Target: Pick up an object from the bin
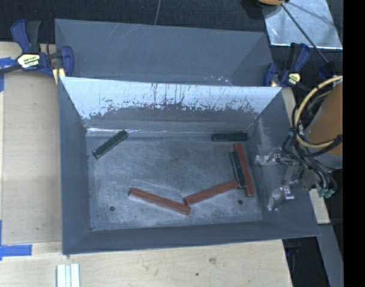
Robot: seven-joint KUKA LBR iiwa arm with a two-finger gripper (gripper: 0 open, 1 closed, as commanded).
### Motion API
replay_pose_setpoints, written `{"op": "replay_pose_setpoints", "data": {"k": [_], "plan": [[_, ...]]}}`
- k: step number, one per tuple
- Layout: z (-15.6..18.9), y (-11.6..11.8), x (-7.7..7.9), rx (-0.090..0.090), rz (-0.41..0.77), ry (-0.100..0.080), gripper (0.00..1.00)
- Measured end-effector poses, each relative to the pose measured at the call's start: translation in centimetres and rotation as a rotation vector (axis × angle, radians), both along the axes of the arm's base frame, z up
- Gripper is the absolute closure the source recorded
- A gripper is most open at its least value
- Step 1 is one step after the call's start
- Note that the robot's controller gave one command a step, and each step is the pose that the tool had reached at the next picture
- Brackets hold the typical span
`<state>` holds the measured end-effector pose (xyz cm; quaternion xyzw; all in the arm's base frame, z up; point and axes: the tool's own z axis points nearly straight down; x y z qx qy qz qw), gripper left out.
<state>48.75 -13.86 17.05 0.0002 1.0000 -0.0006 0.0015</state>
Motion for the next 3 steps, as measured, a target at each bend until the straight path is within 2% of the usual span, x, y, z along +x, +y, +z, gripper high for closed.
{"op": "replay_pose_setpoints", "data": {"k": [1, 2, 3], "plan": [[-9.4, 3.7, 4.6, -0.002, 0.097, -0.016, 1.0], [-9.4, 3.7, 4.6, -0.003, 0.097, -0.016, 1.0], [4.9, 1.5, 5.8, 0.0, 0.095, -0.001, 1.0]]}}
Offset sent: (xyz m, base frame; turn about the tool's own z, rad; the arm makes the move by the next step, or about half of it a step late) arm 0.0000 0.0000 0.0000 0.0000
